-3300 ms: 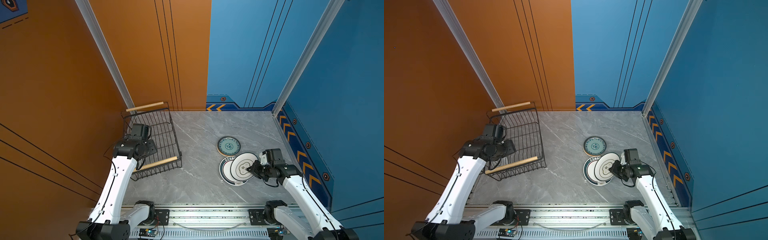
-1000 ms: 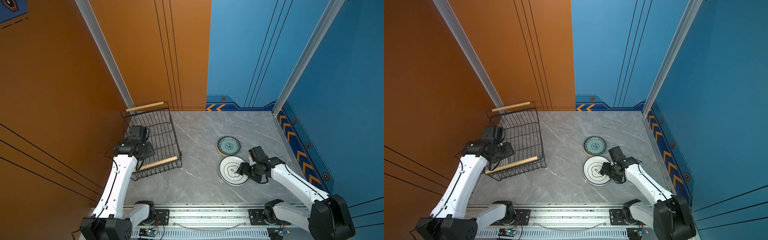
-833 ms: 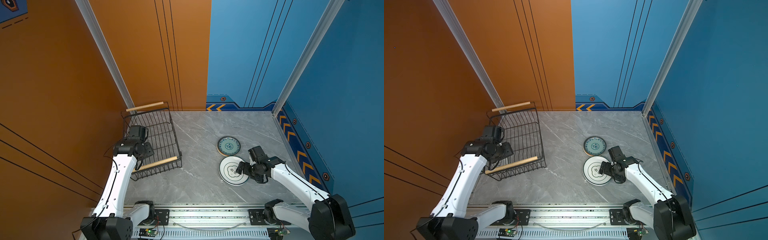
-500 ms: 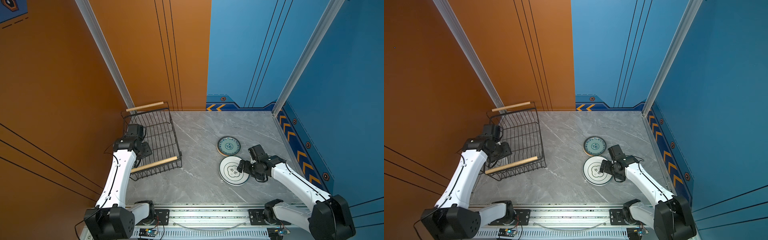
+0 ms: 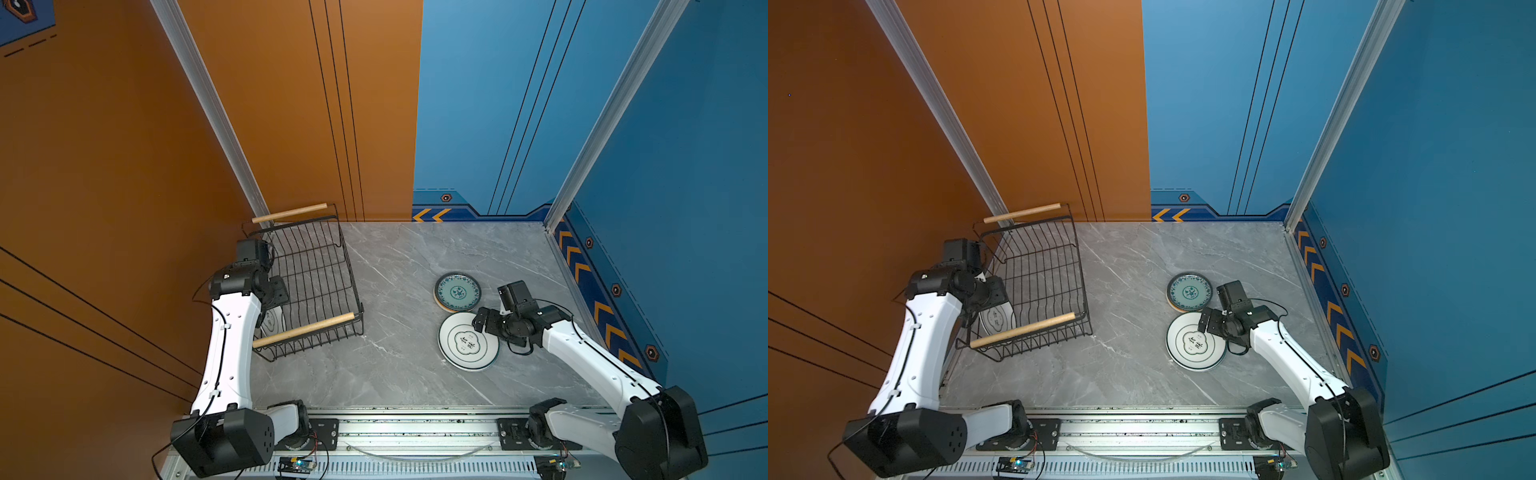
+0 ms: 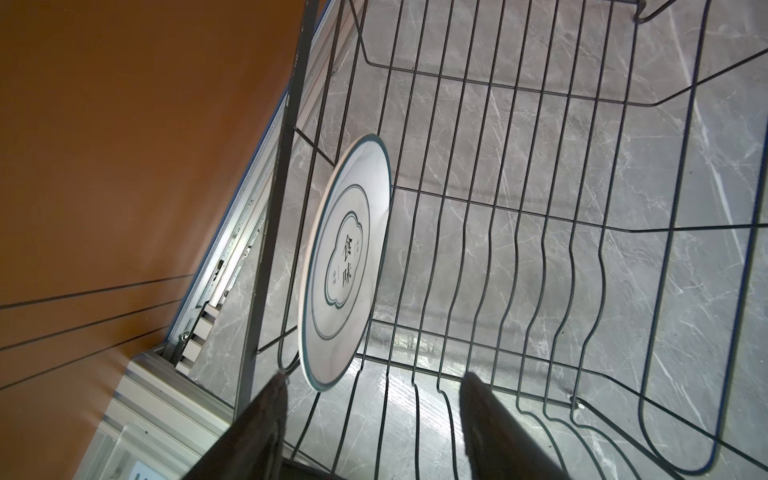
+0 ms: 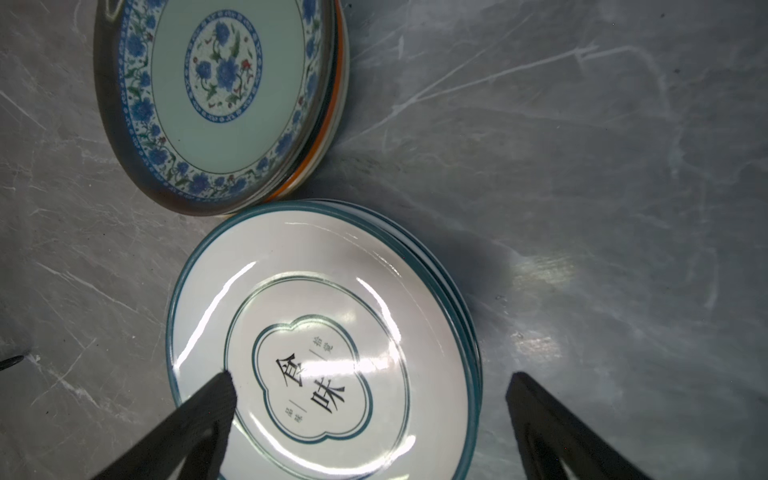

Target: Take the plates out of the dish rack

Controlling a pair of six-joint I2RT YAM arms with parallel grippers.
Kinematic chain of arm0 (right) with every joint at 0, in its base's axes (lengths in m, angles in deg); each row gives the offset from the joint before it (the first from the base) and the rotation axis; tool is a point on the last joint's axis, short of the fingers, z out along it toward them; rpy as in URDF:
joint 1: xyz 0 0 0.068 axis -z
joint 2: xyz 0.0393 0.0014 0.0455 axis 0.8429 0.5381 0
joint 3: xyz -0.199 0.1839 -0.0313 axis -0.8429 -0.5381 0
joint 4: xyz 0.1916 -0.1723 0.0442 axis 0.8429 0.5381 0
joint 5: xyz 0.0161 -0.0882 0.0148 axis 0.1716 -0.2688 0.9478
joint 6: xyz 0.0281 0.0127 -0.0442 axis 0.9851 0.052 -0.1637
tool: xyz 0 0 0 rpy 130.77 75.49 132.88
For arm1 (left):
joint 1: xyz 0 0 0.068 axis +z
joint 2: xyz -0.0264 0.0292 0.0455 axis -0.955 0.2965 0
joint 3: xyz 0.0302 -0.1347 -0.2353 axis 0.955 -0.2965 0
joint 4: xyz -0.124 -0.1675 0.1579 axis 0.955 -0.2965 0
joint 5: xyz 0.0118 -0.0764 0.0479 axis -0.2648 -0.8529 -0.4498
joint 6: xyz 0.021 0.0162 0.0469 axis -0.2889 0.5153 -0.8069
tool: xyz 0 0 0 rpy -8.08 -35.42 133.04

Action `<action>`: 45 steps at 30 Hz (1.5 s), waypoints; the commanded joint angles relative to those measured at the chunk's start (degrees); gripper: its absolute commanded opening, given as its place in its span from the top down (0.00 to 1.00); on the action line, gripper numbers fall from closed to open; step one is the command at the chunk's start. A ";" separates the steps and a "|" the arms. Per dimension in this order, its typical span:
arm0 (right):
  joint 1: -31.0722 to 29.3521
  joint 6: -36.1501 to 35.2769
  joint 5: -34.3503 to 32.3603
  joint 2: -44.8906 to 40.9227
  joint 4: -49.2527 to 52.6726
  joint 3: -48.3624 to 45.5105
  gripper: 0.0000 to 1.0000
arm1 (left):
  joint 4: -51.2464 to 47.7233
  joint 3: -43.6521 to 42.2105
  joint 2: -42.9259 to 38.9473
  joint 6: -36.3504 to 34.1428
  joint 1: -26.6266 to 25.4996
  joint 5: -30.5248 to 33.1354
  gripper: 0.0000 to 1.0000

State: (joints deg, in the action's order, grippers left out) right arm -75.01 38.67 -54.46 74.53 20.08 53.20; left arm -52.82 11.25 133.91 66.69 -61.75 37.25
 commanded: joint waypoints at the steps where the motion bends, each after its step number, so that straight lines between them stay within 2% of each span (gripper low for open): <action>1: 0.69 -2.69 1.47 0.57 -1.51 1.42 0.00 | -1.82 1.03 2.25 -2.11 1.00 1.95 0.34; 14: 6.98 -6.29 7.44 0.92 -3.88 -0.84 0.00 | -0.50 -1.63 7.02 -0.94 3.18 5.02 0.37; 21: 9.45 -7.70 9.46 1.75 -4.31 -1.31 0.00 | 0.67 -3.10 10.88 -0.83 5.11 3.10 0.47; 30: 11.31 -8.73 10.53 0.83 -4.33 -1.76 0.00 | 0.90 -2.94 13.96 -0.88 5.34 1.94 0.52; 45: 13.52 -9.83 12.32 0.65 -3.98 -1.85 0.00 | 0.58 -1.98 19.15 -0.35 5.41 4.82 0.64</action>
State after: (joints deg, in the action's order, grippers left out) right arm -61.91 30.25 -42.86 75.82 16.01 52.02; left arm -51.74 8.67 152.10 65.99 -56.67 40.98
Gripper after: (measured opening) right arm 0.999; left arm 0.368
